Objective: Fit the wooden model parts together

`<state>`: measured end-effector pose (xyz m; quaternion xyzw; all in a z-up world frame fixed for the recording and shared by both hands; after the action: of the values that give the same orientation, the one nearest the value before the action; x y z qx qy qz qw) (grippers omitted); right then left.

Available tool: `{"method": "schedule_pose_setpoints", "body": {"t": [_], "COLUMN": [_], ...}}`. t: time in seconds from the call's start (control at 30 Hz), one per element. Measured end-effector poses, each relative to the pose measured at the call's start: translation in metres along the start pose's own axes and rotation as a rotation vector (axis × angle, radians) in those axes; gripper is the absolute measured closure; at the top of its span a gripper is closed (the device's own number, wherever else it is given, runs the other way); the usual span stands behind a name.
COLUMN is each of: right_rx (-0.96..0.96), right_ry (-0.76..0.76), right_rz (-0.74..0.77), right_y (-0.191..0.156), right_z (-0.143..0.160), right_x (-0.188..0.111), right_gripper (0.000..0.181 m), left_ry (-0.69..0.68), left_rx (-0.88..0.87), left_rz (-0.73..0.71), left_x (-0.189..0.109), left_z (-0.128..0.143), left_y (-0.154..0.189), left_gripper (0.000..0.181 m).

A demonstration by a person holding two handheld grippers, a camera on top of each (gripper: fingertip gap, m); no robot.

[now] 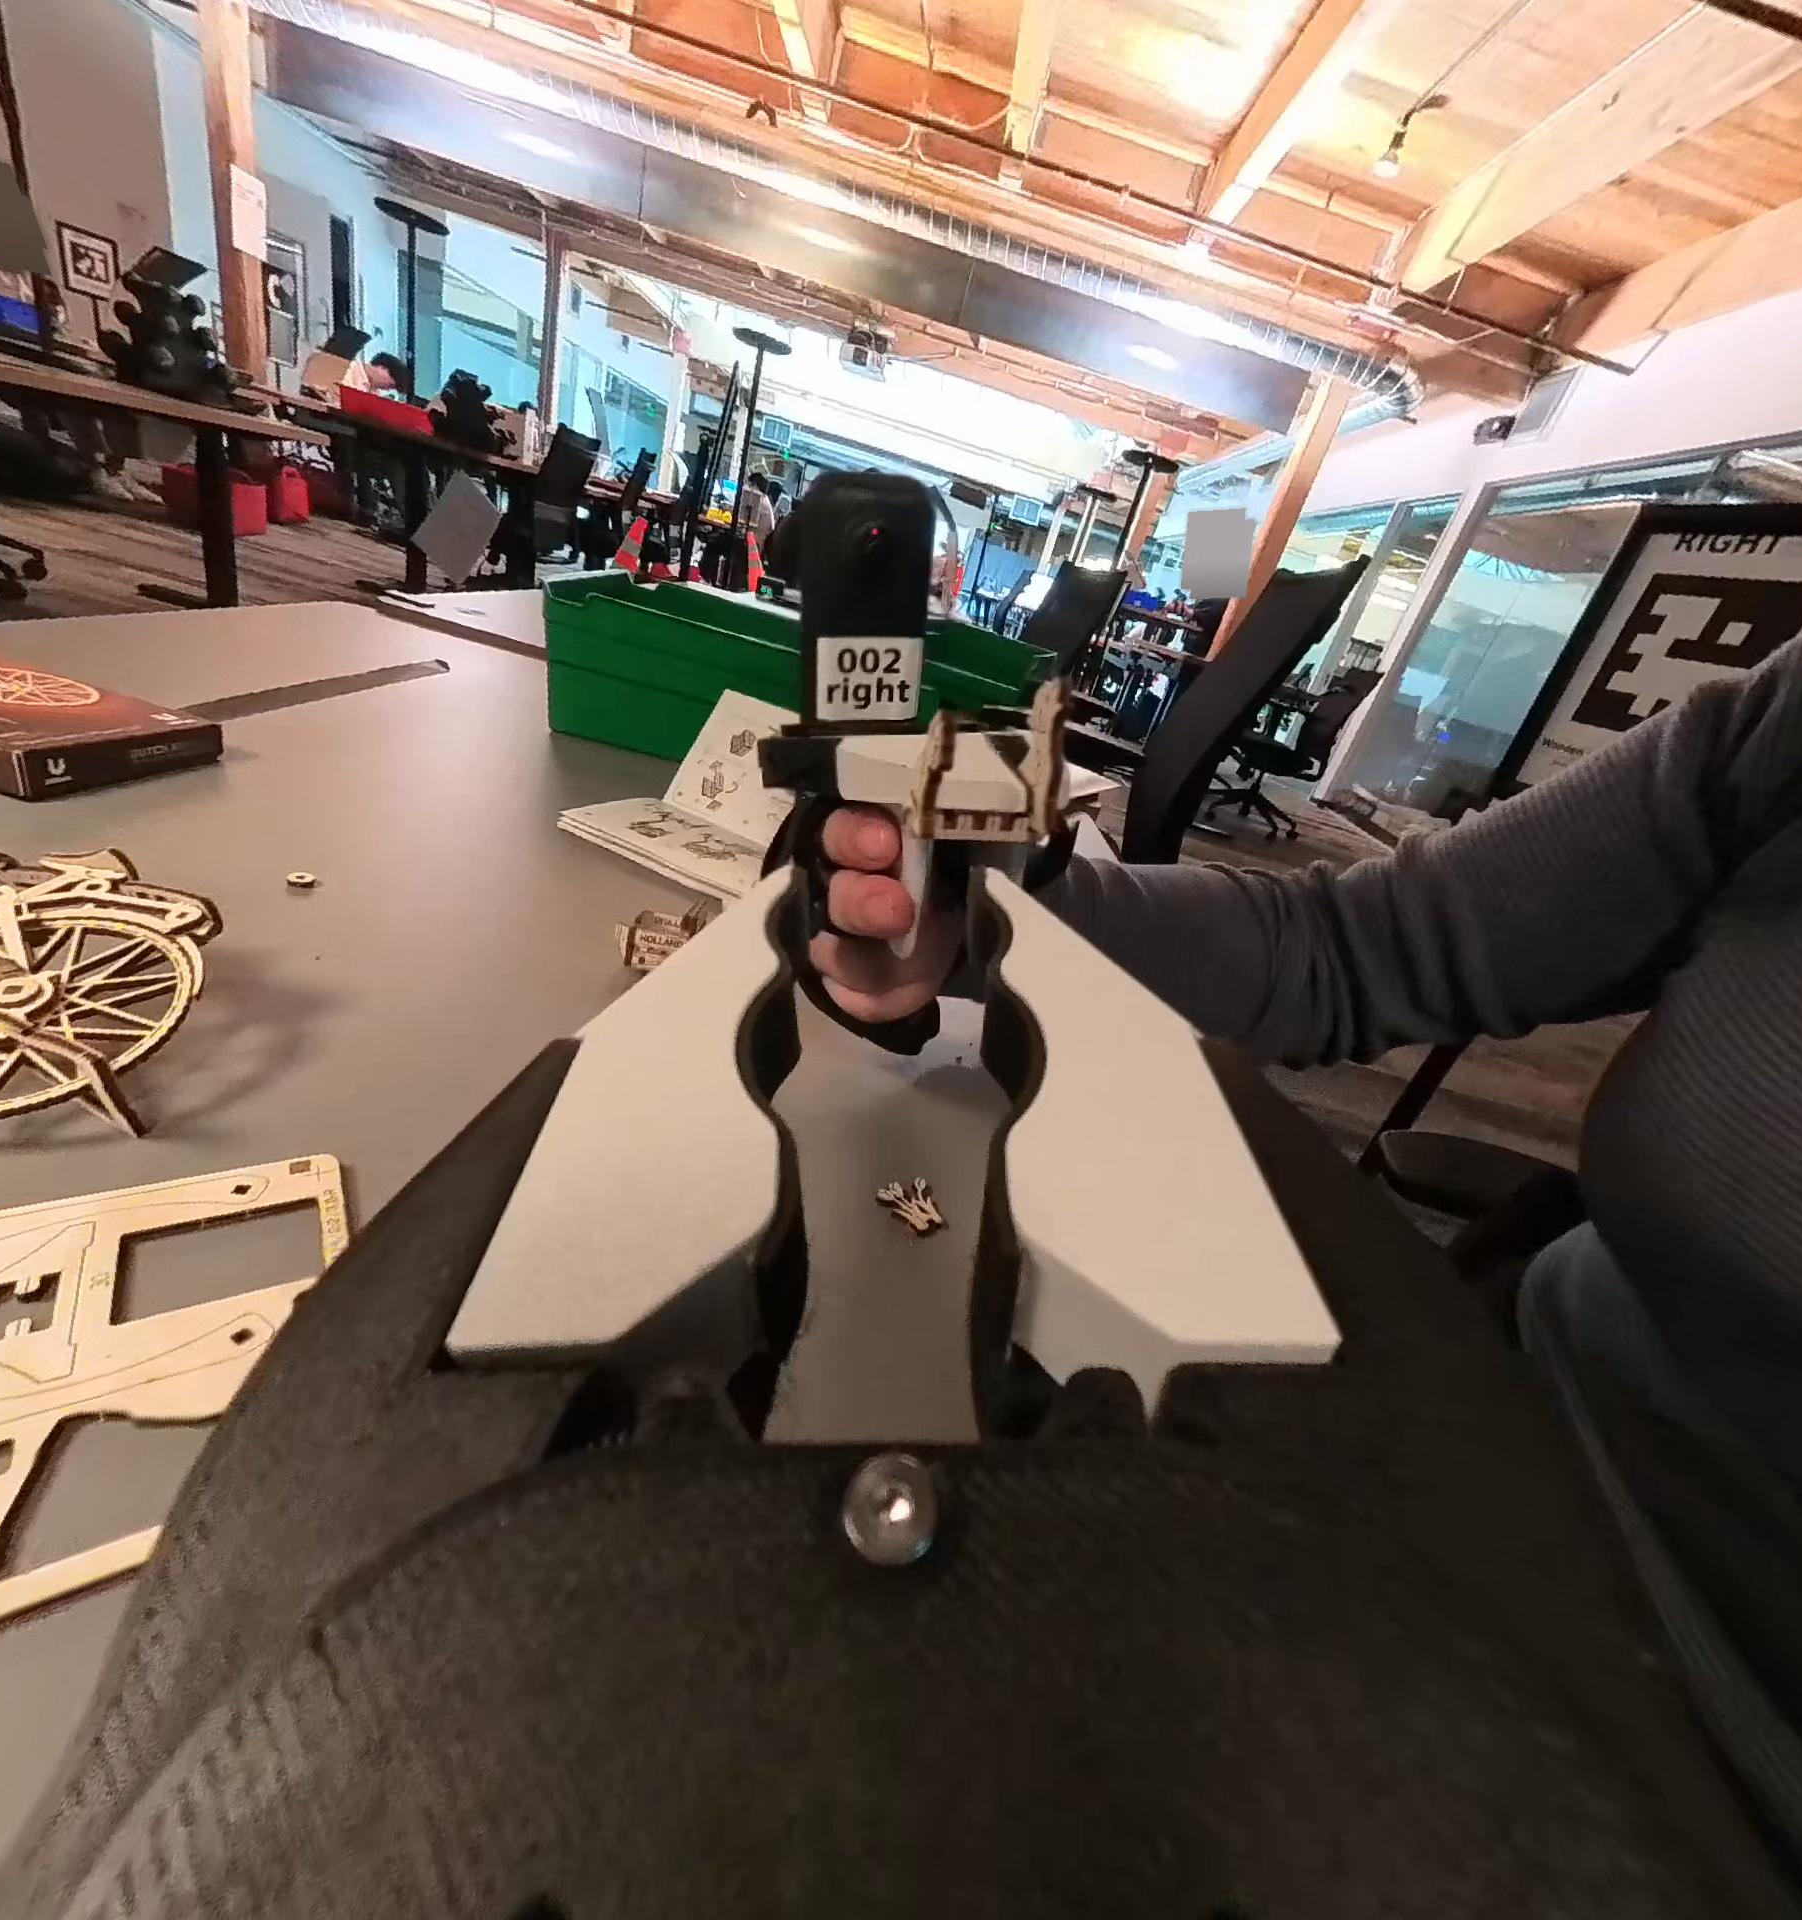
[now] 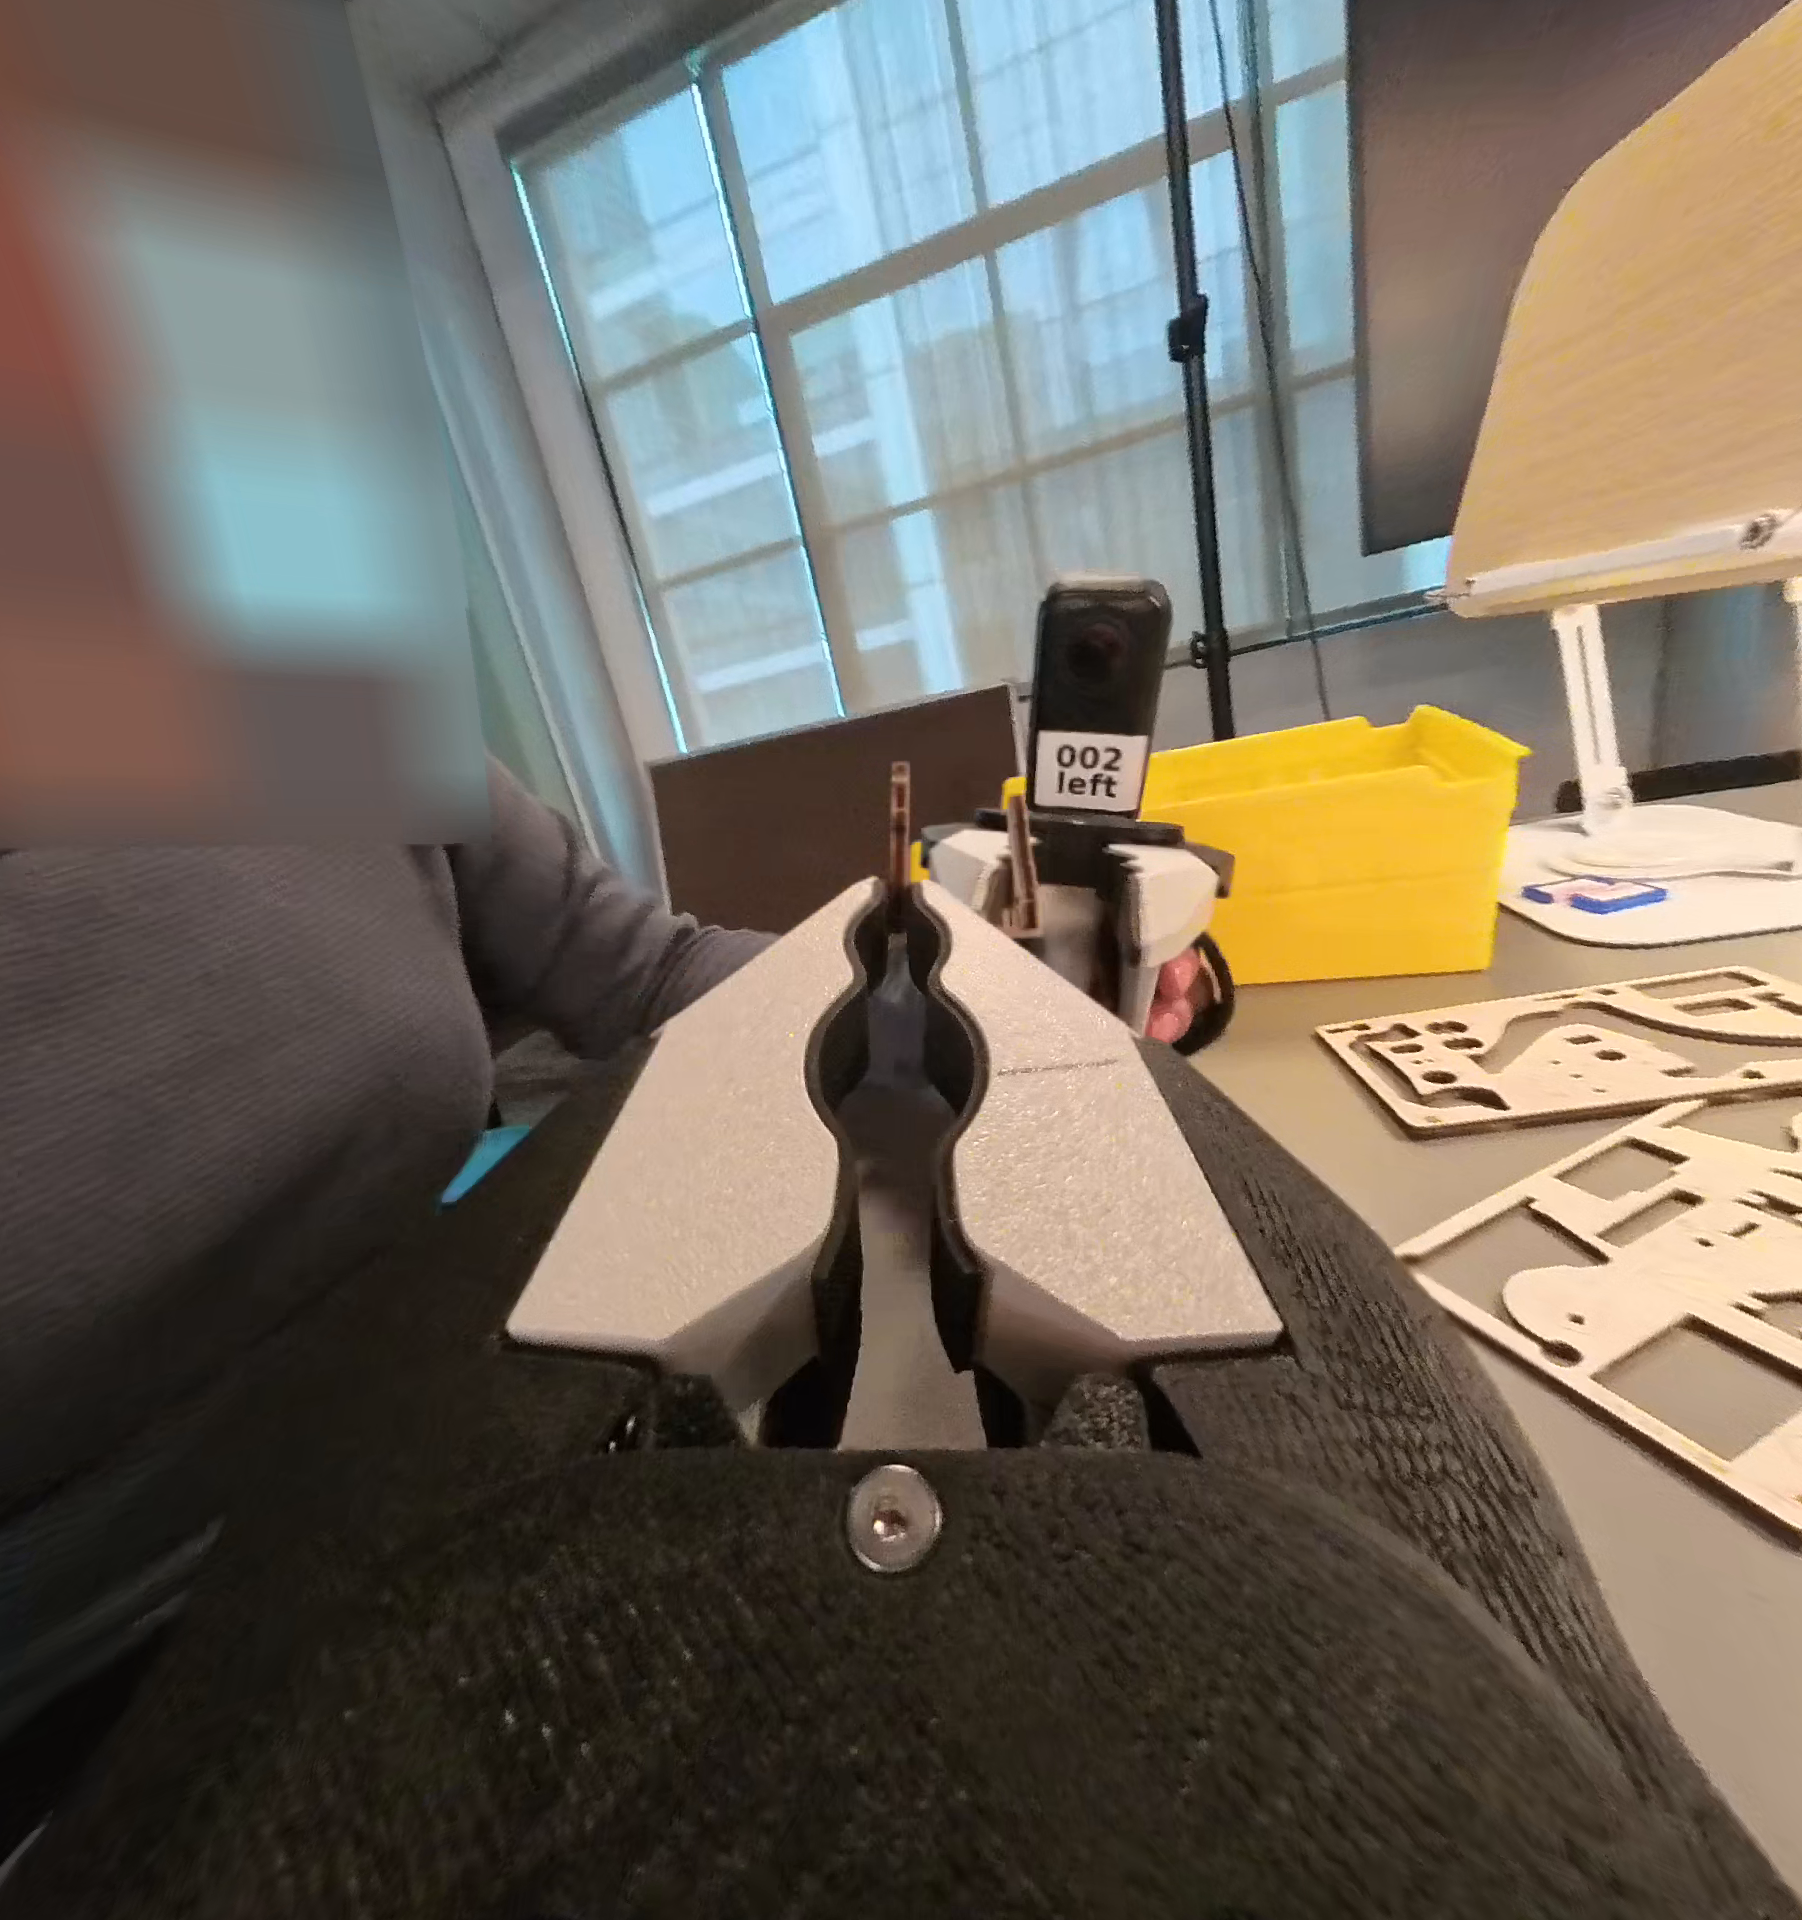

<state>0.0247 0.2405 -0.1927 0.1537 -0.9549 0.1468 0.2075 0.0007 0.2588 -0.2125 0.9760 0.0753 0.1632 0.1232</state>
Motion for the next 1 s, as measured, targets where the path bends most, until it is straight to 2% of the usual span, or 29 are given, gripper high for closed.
{"method": "schedule_pose_setpoints", "body": {"t": [0.3, 0.5, 0.73, 1.0], "right_rx": [-0.054, -0.083, -0.092, -0.173], "right_ry": [-0.093, -0.116, -0.132, -0.121], "right_rz": [0.008, 0.017, 0.033, 0.086], "right_y": [-0.001, 0.0, 0.002, 0.007], "right_z": [0.016, 0.019, 0.019, 0.018], "right_x": [0.005, 0.006, 0.004, 0.011], "right_gripper": [0.18, 0.181, 0.18, 0.181], "left_ry": [0.032, -0.004, -0.047, 0.014], "left_rx": [0.012, 0.055, 0.084, 0.105], "left_rz": [0.008, 0.017, 0.005, -0.019], "left_x": [0.001, 0.001, 0.001, 0.001], "left_z": [-0.002, 0.004, 0.011, 0.002], "left_y": [0.001, 0.002, -0.001, -0.003], "left_gripper": [0.16, 0.18, 0.18, 0.181]}}
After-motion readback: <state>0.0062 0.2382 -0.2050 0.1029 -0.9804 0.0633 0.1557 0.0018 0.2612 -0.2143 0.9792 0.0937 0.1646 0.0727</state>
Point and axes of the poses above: each gripper's, where its closed fingertips meet, x out along the fingers, z out of its underside, y = z × x across the jaws, the point moved 1 cm from there along -x, back along the fingers, and after that the axes turned 11 degrees about y, right-handed, at the moved point
